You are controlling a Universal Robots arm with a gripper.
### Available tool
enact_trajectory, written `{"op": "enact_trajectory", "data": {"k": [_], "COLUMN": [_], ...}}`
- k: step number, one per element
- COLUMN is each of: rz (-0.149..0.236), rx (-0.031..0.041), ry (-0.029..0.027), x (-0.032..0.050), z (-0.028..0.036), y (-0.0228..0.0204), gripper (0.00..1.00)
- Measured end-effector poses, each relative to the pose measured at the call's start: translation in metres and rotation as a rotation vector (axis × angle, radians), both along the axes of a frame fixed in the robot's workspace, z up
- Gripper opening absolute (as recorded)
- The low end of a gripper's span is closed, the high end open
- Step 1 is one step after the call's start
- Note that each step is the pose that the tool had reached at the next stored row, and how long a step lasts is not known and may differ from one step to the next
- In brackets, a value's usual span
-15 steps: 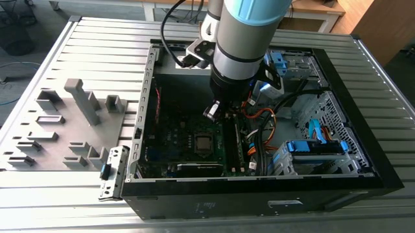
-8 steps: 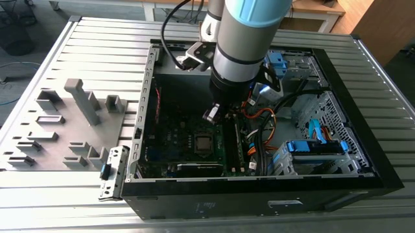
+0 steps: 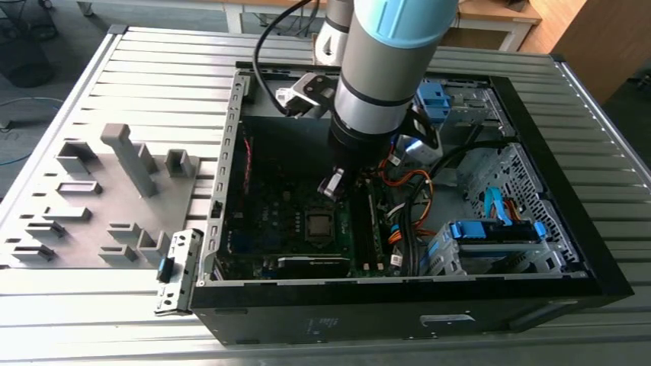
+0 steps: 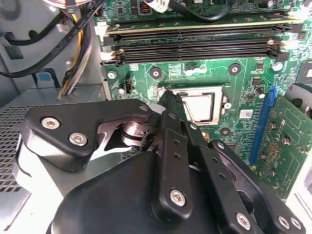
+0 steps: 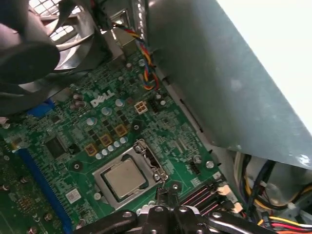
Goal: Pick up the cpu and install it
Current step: 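Install the first cpu locking lever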
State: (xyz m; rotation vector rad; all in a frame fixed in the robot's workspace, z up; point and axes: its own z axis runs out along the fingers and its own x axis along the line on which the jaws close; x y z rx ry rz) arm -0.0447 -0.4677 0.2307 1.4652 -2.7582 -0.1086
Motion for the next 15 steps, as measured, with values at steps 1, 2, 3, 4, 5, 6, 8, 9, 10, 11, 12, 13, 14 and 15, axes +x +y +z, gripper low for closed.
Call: {"op": "enact_trajectory", "data": {"k": [1,2,3,4,5,6,8,9,10,11,12,13,14,15], "rz": [0.004,0.007,0.010,0.013,0.015,0.015,0.015,0.015,0.015,0.015,0.015,0.015,0.015,0.015], "rx": [-0.0032,-0.0065,-0.0102,-0.0110,-0.0111,-0.0111,-0.0110,-0.0109,-0.0106,-0.0108,-0.0117,-0.0127,-0.0145,-0.0167], "ry": [0.0013,0.0026,0.0031,0.0031,0.0031,0.0031,0.0030,0.0030,0.0029,0.0029,0.0030,0.0030,0.0030,0.0031], "x": [0.0000,0.0000,0.0000,0.0001,0.0001,0.0000,0.0000,0.0000,0.0001,0.0000,0.0000,0.0000,0.0001,0.0001], "z": [-0.0009,-0.0018,-0.0026,-0.0026,-0.0026,-0.0026,-0.0027,-0.0029,-0.0036,-0.0043,-0.0052,-0.0064,-0.0077,-0.0089], "y": [-0.0003,-0.0005,-0.0005,-0.0005,-0.0005,-0.0005,-0.0005,-0.0005,-0.0005,-0.0006,-0.0007,-0.0008,-0.0008,-0.0009], "gripper": [0.10,0.10,0.10,0.10,0.10,0.10,0.10,0.10,0.10,0.10,0.10,0.10,0.10,0.10]}}
